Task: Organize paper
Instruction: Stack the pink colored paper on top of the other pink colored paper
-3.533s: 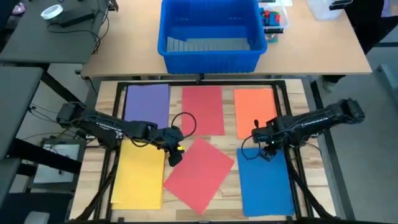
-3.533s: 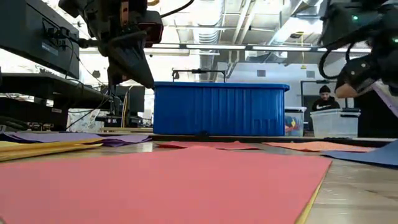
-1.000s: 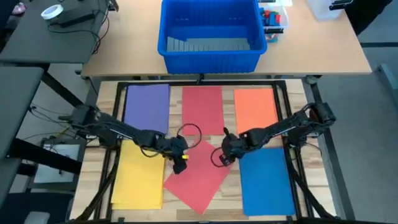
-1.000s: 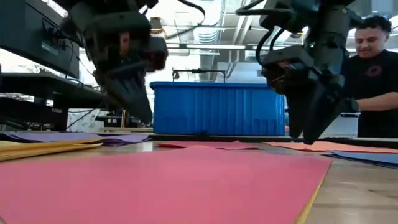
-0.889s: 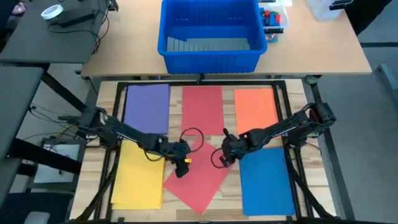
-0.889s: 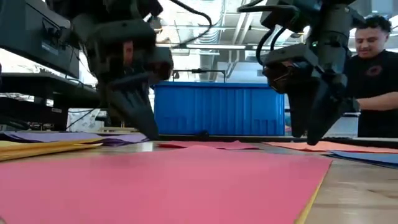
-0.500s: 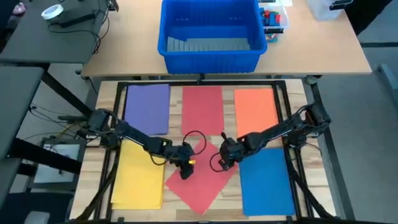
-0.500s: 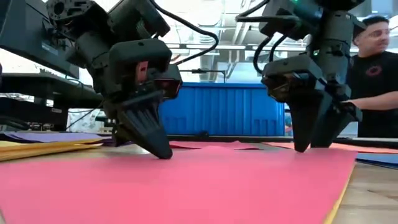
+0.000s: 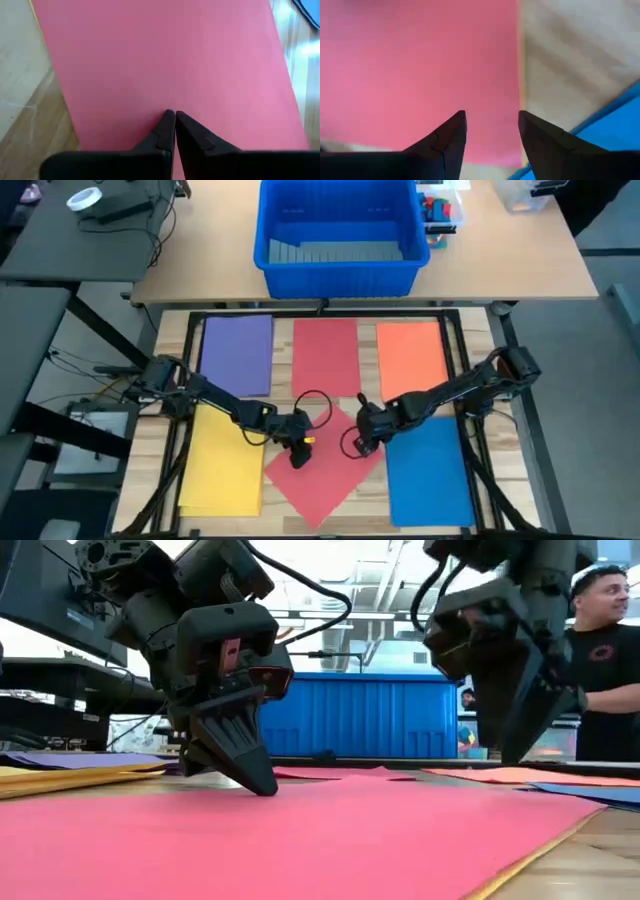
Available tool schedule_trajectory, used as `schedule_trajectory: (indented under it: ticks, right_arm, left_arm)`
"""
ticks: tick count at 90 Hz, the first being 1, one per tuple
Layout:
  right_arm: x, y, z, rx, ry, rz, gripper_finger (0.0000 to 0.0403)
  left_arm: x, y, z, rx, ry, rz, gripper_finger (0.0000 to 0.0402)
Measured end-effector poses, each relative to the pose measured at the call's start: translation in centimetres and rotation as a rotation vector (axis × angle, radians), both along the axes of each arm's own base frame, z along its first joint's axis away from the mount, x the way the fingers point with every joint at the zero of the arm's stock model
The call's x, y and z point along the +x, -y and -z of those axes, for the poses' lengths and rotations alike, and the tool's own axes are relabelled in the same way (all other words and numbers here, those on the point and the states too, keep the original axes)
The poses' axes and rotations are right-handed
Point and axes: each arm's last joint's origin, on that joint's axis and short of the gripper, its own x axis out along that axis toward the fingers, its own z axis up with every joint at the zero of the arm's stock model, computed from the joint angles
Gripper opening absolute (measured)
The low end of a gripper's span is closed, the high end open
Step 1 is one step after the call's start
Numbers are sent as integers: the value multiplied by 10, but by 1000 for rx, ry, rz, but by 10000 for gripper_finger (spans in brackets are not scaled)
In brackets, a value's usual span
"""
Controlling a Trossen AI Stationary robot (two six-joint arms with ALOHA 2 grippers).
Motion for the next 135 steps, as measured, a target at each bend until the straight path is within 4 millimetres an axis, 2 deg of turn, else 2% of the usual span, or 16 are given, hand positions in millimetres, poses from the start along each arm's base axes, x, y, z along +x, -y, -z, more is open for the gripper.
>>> schedule_trajectory:
  ticks: [11, 31, 38, 53, 60, 67, 77, 92, 118, 135]
  right_arm:
    - [3, -5, 2, 8, 28, -16, 168]
    - [-3, -4, 9, -12, -23, -21, 168]
    - [-4, -4, 9, -15, -29, -19, 168]
    - [-4, -4, 9, -17, -27, -21, 168]
    - [-4, -4, 9, -18, -27, -23, 168]
    - [-4, -4, 9, -21, -27, -28, 168]
    - [-4, -4, 9, -34, -20, -57, 168]
    - [-4, -4, 10, -36, -22, -59, 168]
    - [-4, -3, 10, -54, -18, -59, 168]
    - [-4, -2, 10, -82, -13, -40, 168]
  left_arm:
    - [0, 0, 0, -4, 2, -5, 0]
    - [5, 1, -5, -27, 50, 14, 0]
    - [9, 2, -14, -7, 84, 47, 0]
    - [26, 8, -48, 68, 206, 122, 0]
    - [31, 13, -56, 126, 220, 151, 0]
    - [35, 17, -52, 172, 207, 166, 0]
    - [39, 20, -44, 135, 199, 127, 0]
    - [40, 15, -39, 115, 160, 84, 4]
    - [38, 13, -35, 153, 123, 114, 81]
    - [37, 16, -36, 242, 141, 83, 92]
